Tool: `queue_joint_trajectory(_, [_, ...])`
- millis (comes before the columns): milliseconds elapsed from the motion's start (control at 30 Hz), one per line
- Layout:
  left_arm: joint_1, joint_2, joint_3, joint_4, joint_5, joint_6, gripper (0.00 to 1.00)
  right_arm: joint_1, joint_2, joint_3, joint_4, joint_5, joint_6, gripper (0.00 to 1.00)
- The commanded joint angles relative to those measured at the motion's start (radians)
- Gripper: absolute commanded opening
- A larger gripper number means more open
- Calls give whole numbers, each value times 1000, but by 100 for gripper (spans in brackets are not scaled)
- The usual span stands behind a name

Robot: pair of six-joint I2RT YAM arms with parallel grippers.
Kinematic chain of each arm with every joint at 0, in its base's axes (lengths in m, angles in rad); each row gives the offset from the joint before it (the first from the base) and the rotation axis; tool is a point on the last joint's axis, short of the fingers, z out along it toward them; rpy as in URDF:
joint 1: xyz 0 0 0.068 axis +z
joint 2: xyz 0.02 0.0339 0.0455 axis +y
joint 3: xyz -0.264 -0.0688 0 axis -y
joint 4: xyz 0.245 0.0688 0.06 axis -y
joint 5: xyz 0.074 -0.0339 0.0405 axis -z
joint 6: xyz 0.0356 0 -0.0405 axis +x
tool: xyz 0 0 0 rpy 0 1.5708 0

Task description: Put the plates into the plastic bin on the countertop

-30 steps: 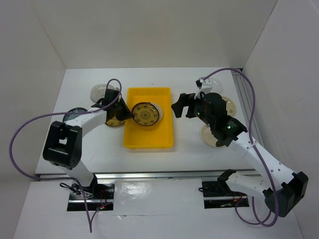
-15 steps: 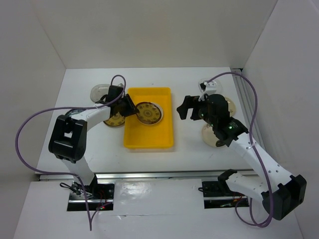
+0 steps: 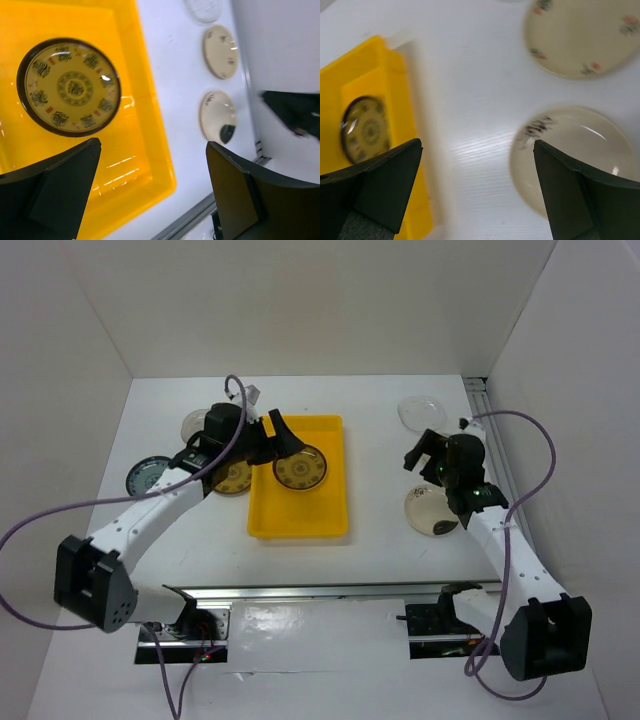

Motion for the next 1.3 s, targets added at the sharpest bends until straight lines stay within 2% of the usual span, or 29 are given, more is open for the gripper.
queue_joint_trajectory(0, [-10,-125,-18,-58,28,47,100,-132,6,-96,15,58,149,100])
queue_joint_trajectory(233, [-10,-320,-98,-259,16,68,100,-252,-50,-211,-50,96,195,100])
queue_joint_trajectory(367, [-10,-424,-150,-281,-40,58,100,-273,-50,-260,-74,87,214,100])
queue_joint_trajectory(633, [-10,-437,-131,-342,-6,98,100,-274,-59,-309,-130,146,246,100])
queue_joint_trajectory(833, [-10,-437,-149,-330,14,98,100,-274,-37,-371,-85,80,258,98])
queue_joint_trajectory(1100, [-10,-446,-149,-330,14,88,100,-274,36,-417,-9,57,267,86])
queue_joint_trajectory(1133, [-10,-446,-149,-341,5,88,100,-274,45,-426,1,57,267,78])
queue_joint_trajectory(1233, [-10,-446,-149,-341,-4,88,100,-274,45,-426,10,57,267,65])
queue_joint_trajectory(1267, [-10,-446,-149,-350,-14,88,100,-274,45,-426,10,57,267,54])
